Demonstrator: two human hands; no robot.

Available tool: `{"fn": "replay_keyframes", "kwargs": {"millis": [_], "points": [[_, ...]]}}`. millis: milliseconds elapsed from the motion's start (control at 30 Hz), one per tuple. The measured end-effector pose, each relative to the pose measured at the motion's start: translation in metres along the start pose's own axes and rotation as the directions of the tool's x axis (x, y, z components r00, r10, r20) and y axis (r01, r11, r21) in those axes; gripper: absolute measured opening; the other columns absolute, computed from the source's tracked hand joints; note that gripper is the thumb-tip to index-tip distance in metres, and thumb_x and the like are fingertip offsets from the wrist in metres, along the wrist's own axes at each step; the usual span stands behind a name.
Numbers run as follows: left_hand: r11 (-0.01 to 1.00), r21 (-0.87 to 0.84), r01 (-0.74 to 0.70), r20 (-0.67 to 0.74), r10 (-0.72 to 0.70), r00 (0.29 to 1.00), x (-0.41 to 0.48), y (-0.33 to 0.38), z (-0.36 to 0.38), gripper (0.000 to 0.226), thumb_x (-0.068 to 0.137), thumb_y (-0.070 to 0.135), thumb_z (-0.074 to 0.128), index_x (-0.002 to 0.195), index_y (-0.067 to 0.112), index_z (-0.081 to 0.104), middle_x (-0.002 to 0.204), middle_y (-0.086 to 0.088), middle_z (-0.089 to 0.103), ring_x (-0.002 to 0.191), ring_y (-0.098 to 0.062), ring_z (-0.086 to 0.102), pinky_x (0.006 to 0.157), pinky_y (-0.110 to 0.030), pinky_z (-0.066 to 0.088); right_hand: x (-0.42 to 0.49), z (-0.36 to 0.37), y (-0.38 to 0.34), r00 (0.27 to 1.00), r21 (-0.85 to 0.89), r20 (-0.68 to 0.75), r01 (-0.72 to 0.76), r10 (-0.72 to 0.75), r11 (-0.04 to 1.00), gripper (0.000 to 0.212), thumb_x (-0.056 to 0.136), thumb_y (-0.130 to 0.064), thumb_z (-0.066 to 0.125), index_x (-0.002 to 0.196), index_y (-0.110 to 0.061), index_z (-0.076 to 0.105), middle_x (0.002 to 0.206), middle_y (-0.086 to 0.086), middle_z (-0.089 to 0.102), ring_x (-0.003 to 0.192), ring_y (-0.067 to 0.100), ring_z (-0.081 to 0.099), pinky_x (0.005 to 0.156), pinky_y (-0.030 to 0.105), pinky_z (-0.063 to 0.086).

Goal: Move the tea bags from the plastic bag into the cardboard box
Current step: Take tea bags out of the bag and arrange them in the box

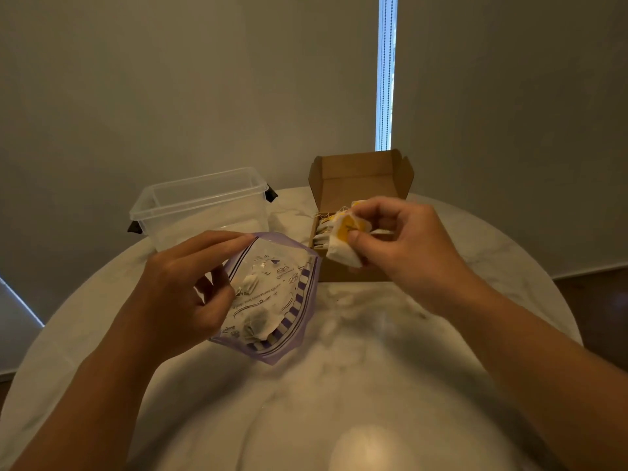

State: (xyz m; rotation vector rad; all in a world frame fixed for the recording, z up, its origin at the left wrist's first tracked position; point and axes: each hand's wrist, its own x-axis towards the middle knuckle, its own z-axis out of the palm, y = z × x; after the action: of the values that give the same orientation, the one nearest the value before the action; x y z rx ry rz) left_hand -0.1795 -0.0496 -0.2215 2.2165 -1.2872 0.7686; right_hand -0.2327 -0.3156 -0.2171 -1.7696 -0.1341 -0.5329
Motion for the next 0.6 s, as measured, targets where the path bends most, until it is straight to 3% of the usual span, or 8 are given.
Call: {"fn": "replay_keyframes", "kwargs": {"millis": [167,267,367,467,600], "points": [[1.0,-0.029,-0.005,-0.012,0.005,1.0,0.002,0.002,0.0,0.048,0.085,0.03,0.049,0.126,0.01,0.06,0.126,0.025,0.049,0.098,0.011,0.055,0.058,-0.004,0.048,0.051,-0.038,0.005,0.993,-0.123,-0.118,-0.02,0.005,0.992,0.024,0.081,-0.004,0.075,0.102,-0.016,0.069,0.098,0.005,0.071,0.088,0.021,0.071,0.067,0.035,0.062],[0.999,-0.034,-0.002,-0.019,0.001,1.0,0.002,0.001,0.001,0.048,0.085,0.033,0.049,0.124,0.008,0.062,0.125,0.023,0.05,0.098,0.011,0.055,0.059,-0.003,0.048,0.075,-0.049,0.01,0.989,-0.198,-0.15,-0.025,-0.005,0.98,0.024,0.082,-0.004,0.075,0.102,-0.015,0.068,0.095,0.004,0.07,0.083,0.016,0.07,0.062,0.029,0.06],[0.999,-0.035,0.006,-0.007,-0.006,1.0,0.001,0.0,0.0,0.048,0.085,0.034,0.05,0.123,0.007,0.063,0.125,0.021,0.051,0.099,0.007,0.055,0.059,-0.002,0.048,0.092,-0.052,0.019,0.988,-0.266,-0.152,-0.041,0.0,0.963,0.024,0.082,-0.005,0.075,0.102,-0.016,0.068,0.091,0.003,0.07,0.078,0.014,0.07,0.058,0.024,0.059],[0.999,-0.038,0.004,0.004,-0.004,1.0,0.002,0.001,0.001,0.047,0.084,0.033,0.049,0.124,0.009,0.061,0.126,0.023,0.049,0.1,0.015,0.053,0.059,-0.001,0.046,0.104,-0.048,0.035,0.991,-0.381,-0.128,-0.077,0.03,0.921,0.023,0.081,-0.004,0.076,0.098,-0.018,0.069,0.085,0.004,0.07,0.07,0.014,0.069,0.055,0.022,0.057],[0.999,-0.036,0.004,-0.004,-0.004,1.0,0.002,0.0,0.001,0.047,0.084,0.032,0.05,0.123,0.007,0.062,0.125,0.02,0.051,0.1,0.016,0.053,0.059,-0.002,0.047,0.112,-0.042,0.052,0.997,-0.586,-0.051,-0.071,0.051,0.807,0.024,0.082,-0.009,0.076,0.102,-0.021,0.07,0.087,-0.005,0.064,0.076,0.007,0.06,0.057,0.017,0.049]]}}
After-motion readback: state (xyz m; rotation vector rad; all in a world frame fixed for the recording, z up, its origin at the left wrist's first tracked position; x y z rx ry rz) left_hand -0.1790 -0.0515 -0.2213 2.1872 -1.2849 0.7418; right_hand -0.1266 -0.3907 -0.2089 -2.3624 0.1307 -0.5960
